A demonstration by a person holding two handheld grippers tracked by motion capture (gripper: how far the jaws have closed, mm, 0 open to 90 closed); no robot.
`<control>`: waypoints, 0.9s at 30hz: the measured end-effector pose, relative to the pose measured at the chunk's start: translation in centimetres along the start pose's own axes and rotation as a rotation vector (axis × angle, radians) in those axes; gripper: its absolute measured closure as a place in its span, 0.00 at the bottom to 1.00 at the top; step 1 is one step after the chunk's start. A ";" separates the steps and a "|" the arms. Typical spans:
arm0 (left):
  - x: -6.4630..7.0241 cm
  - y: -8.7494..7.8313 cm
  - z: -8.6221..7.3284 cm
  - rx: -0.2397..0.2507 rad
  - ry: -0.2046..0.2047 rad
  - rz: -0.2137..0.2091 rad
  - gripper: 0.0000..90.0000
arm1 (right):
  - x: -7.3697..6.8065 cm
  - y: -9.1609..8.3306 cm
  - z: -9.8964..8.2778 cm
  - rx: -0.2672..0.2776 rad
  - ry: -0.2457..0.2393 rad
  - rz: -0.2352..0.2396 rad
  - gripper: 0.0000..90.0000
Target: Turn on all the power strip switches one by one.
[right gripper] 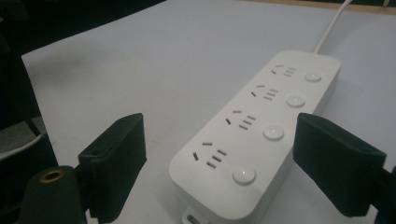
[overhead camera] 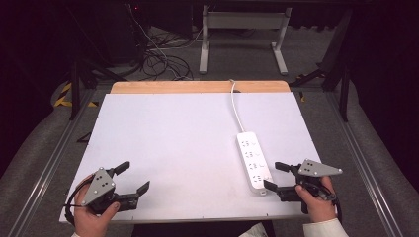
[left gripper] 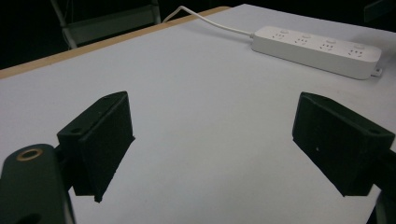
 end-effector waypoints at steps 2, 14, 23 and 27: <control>-0.1 -0.1 -0.2 0.002 0.002 0.002 0.14 | 0.0 0.0 -0.6 -0.024 0.001 -0.002 0.17; -0.4 -0.1 -1.2 0.009 0.000 0.033 0.12 | -0.2 0.4 -2.4 -0.029 -0.026 -0.005 0.15; -1.1 -0.1 -1.7 0.045 -0.046 0.022 0.11 | 0.0 0.5 -2.3 -0.017 -0.056 -0.013 0.15; -1.0 -0.1 -1.7 0.039 -0.021 0.025 0.10 | 0.1 0.4 -2.2 -0.010 -0.062 -0.021 0.15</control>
Point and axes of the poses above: each handheld gripper's, and its own axes: y roughly forward along the jaws, z roughly out of its top, x roughly to its right, the point moved 3 cm from there along y, roughly forward along the jaws, and after that the axes turned 7 degrees about x, right-handed, at the moved point
